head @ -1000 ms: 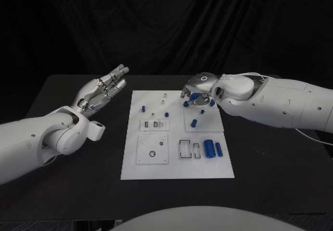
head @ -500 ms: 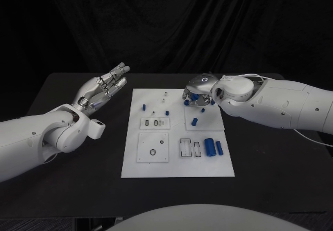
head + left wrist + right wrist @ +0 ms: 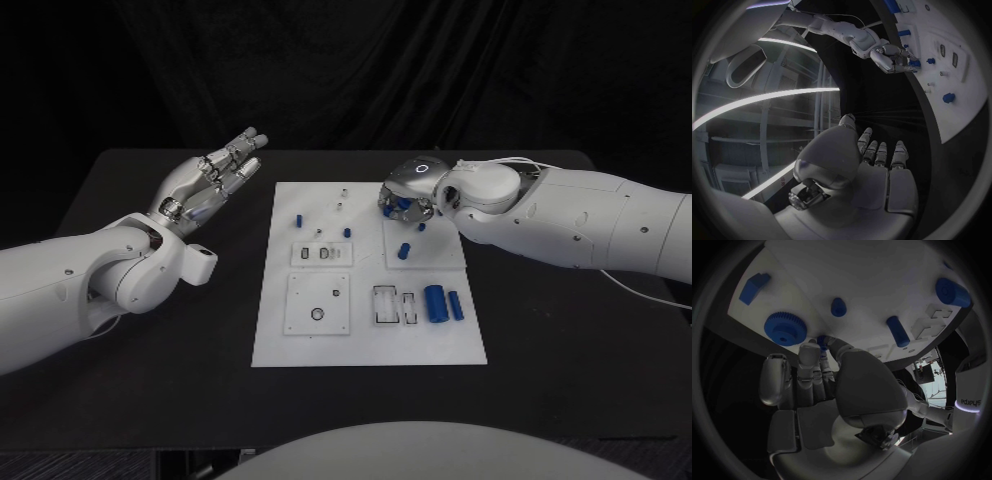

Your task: Assemble the parts on the task board

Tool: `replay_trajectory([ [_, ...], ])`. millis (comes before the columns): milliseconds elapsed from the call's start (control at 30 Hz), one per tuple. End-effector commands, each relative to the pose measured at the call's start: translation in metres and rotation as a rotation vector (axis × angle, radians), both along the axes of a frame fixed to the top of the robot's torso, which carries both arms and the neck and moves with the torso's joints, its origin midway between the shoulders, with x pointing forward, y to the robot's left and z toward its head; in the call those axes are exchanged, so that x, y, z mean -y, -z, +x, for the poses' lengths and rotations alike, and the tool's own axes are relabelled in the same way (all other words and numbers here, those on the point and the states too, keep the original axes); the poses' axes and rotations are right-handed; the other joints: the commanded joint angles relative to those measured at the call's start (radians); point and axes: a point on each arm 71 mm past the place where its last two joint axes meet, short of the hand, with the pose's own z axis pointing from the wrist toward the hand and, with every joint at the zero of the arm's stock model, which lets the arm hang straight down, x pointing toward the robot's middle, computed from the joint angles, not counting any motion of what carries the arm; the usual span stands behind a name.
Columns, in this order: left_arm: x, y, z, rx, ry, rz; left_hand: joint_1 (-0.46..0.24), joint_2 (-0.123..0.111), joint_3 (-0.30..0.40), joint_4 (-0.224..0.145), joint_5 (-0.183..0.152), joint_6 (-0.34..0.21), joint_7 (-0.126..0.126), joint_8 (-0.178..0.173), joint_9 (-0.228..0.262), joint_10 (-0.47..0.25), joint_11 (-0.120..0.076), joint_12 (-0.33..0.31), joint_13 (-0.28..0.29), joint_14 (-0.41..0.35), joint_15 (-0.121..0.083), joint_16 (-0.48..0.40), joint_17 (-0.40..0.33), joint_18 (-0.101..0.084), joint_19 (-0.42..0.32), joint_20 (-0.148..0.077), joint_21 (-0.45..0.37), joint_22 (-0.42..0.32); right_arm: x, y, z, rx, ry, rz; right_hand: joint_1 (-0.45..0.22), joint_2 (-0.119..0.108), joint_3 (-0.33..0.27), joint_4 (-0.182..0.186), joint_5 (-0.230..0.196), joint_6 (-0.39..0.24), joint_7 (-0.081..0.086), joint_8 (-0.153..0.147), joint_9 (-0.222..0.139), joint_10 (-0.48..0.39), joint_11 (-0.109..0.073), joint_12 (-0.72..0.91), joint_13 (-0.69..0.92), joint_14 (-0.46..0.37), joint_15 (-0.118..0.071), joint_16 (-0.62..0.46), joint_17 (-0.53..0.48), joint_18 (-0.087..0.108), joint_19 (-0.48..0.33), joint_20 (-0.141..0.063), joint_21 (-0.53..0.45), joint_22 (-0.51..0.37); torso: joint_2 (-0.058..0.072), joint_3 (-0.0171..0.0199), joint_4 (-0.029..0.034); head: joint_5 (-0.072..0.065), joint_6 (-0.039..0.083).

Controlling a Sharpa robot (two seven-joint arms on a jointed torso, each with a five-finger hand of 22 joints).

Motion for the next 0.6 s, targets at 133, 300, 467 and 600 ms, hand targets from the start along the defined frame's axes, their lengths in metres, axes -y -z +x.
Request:
replay_trajectory([
  [133,0.000,-0.008,-0.001,0.071,0.023,-0.078,0.012,0.002,0.005,-0.002,0.006,0.003,0.003,0.005,0.000,-0.001,0.008,0.001,-0.001,0.001,0.008,-0.004,-0.001,0.020,-0.003,0.006,-0.003,-0.001,-0.001,0.002,0.001,0.020,-0.013,0.041,0.011,0.015,0.018,-0.004,0.003,0.050,0.001,0.025,0.025,0.036,-0.016,0.016,0.003,0.008,-0.014,0.017,0.021,-0.013,0.012,-0.010,0.015,0.019,0.001,0.0000,0.0010,0.002,-0.003],
  [300,-0.001,-0.008,0.000,0.069,0.020,-0.076,0.014,0.001,0.006,-0.002,0.007,-0.014,-0.003,0.002,-0.002,-0.003,0.007,0.000,-0.001,0.001,0.009,-0.004,-0.001,0.019,-0.003,0.005,-0.003,-0.002,-0.001,0.000,0.000,0.037,-0.025,0.077,0.020,0.021,0.016,-0.015,0.005,0.111,0.019,0.058,0.065,0.083,-0.028,0.025,0.005,0.012,-0.022,0.024,0.030,-0.016,0.018,-0.019,0.023,0.034,0.001,-0.0005,0.0007,0.004,-0.002],
  [467,-0.002,-0.008,0.000,0.067,0.018,-0.075,0.045,-0.009,0.015,-0.009,0.034,-0.056,-0.025,-0.002,-0.005,-0.006,0.012,0.000,-0.002,0.001,0.015,-0.004,-0.001,0.019,-0.002,0.010,-0.003,-0.001,-0.004,-0.012,-0.001,0.081,-0.050,0.119,0.025,0.021,0.010,-0.024,0.007,0.136,0.028,0.074,0.096,0.128,-0.037,0.031,0.008,0.018,-0.030,0.032,0.041,-0.020,0.026,-0.026,0.032,0.050,0.001,-0.0010,0.0010,0.014,0.003],
  [600,-0.002,-0.008,0.000,0.069,0.017,-0.075,0.059,-0.013,0.020,-0.009,0.046,-0.090,-0.042,-0.005,-0.008,-0.017,0.009,-0.002,-0.004,0.001,0.024,-0.004,-0.001,0.018,-0.002,0.018,-0.003,-0.001,-0.010,-0.028,0.002,0.107,-0.064,0.125,0.025,0.020,0.008,-0.025,0.005,0.139,0.029,0.077,0.102,0.135,-0.037,0.030,0.008,0.018,-0.030,0.030,0.038,-0.020,0.027,-0.027,0.032,0.051,0.003,-0.0015,0.0040,0.017,0.013],
])
